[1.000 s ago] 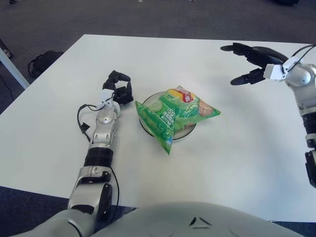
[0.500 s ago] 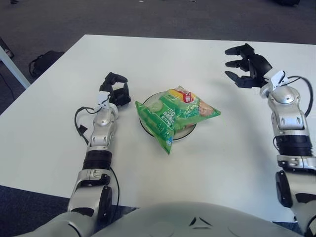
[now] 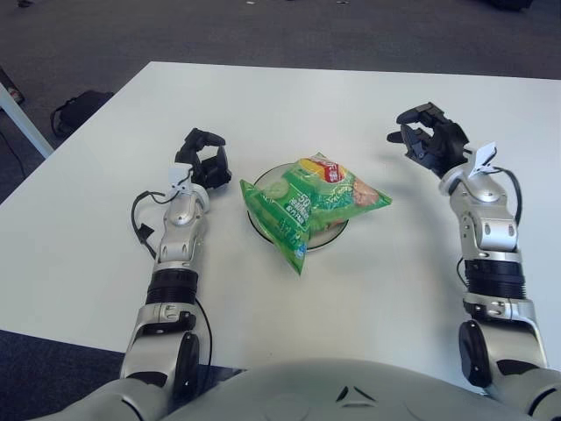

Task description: Put the snack into the plate.

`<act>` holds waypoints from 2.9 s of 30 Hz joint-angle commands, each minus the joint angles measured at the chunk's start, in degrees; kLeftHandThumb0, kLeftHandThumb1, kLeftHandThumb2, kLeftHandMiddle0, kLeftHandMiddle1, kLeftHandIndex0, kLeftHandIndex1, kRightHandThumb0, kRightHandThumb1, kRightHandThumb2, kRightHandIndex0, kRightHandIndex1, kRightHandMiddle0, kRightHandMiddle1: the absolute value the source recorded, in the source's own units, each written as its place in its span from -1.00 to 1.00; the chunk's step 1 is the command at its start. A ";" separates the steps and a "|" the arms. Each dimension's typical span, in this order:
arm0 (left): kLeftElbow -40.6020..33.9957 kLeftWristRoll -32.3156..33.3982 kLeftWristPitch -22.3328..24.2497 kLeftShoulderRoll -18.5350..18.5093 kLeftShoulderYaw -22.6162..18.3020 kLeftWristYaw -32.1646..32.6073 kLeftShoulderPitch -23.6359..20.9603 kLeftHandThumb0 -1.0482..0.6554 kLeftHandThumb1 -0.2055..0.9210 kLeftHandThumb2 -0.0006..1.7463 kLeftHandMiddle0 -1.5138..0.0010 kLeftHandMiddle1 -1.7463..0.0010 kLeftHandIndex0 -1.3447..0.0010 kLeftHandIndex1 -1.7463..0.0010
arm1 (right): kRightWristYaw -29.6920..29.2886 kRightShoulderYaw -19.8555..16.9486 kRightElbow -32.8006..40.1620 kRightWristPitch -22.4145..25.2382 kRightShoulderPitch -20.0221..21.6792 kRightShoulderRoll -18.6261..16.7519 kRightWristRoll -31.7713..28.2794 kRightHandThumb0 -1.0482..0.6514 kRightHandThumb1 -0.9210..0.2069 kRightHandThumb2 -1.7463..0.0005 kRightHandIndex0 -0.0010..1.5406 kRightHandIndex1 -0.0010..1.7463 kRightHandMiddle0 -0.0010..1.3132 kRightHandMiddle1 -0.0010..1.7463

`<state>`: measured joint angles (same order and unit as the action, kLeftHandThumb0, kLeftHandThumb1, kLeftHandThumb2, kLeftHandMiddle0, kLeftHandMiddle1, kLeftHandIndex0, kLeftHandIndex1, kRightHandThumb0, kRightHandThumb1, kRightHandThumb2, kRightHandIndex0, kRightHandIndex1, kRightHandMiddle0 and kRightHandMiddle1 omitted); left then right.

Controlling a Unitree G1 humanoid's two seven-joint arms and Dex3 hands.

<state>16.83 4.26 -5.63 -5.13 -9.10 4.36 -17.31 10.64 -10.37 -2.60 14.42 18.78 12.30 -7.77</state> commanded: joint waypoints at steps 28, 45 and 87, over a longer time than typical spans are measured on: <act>-1.09 1.87 2.01 0.99 0.00 -3.50 0.73 -0.28 0.20 0.29 -0.57 -1.00 0.27 -1.00 | -1.39 -0.05 -8.18 -10.67 -4.20 -7.41 -2.68 0.22 0.41 -0.71 -0.05 0.83 -0.06 1.00; -2.14 0.44 1.30 1.75 1.55 -2.67 2.19 -0.27 0.21 0.28 -0.57 -1.00 0.27 -1.00 | -2.47 -0.12 -35.32 -39.76 0.13 -5.27 2.81 0.23 0.89 -1.00 0.24 0.74 0.25 1.00; -2.17 1.00 2.34 1.97 0.20 -1.90 2.82 -0.28 0.19 0.30 -0.52 -1.00 0.26 -1.00 | -10.49 1.38 -41.65 -48.35 1.01 -5.77 5.02 0.22 0.76 -1.00 0.14 0.97 0.07 1.00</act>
